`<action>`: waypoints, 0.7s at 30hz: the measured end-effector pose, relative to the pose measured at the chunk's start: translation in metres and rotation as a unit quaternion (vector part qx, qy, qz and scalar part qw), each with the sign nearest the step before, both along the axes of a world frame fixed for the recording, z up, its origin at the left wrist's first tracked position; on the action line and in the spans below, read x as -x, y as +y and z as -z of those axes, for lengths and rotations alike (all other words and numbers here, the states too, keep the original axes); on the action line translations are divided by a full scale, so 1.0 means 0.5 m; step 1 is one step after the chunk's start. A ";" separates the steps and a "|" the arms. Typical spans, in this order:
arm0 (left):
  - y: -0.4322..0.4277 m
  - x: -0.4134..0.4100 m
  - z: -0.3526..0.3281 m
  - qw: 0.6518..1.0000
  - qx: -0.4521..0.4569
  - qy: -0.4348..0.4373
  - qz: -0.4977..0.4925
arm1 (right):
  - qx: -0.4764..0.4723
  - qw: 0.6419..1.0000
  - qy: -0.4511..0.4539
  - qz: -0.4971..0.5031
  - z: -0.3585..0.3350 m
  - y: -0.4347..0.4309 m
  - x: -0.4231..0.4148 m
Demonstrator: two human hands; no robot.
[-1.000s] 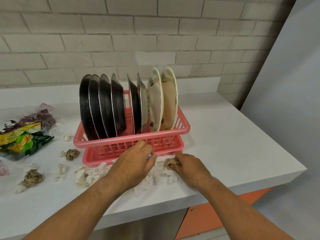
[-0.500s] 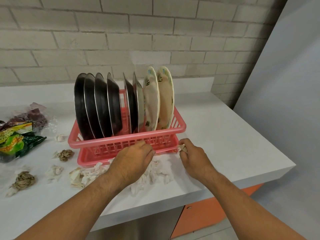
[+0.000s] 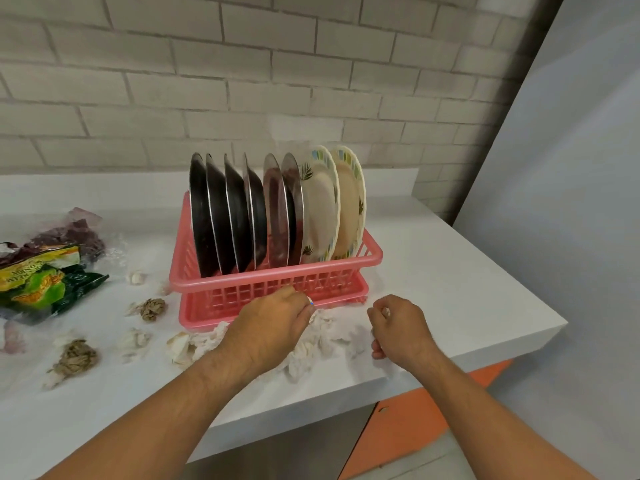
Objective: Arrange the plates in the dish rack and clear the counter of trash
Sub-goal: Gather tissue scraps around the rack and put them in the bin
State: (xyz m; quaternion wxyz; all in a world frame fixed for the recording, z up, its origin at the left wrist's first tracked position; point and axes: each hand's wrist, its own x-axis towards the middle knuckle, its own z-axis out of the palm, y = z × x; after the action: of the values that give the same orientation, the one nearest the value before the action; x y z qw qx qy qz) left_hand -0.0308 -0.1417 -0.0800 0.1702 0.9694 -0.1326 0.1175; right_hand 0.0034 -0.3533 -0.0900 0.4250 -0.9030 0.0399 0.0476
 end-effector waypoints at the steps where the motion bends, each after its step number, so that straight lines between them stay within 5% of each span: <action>1: 0.007 0.006 0.000 1.000 -0.001 0.001 0.002 | -0.011 1.000 0.010 0.006 0.001 0.004 0.009; 21: 0.065 0.143 0.024 0.998 -0.019 0.055 0.031 | 0.070 0.993 -0.089 0.023 0.030 0.073 0.207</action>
State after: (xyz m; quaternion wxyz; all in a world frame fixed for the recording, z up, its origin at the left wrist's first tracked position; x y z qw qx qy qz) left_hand -0.1022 -0.1092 -0.0922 0.1626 0.9729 -0.1547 0.0560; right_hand -0.1002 -0.3168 -0.1052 0.3633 -0.9302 0.0258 -0.0454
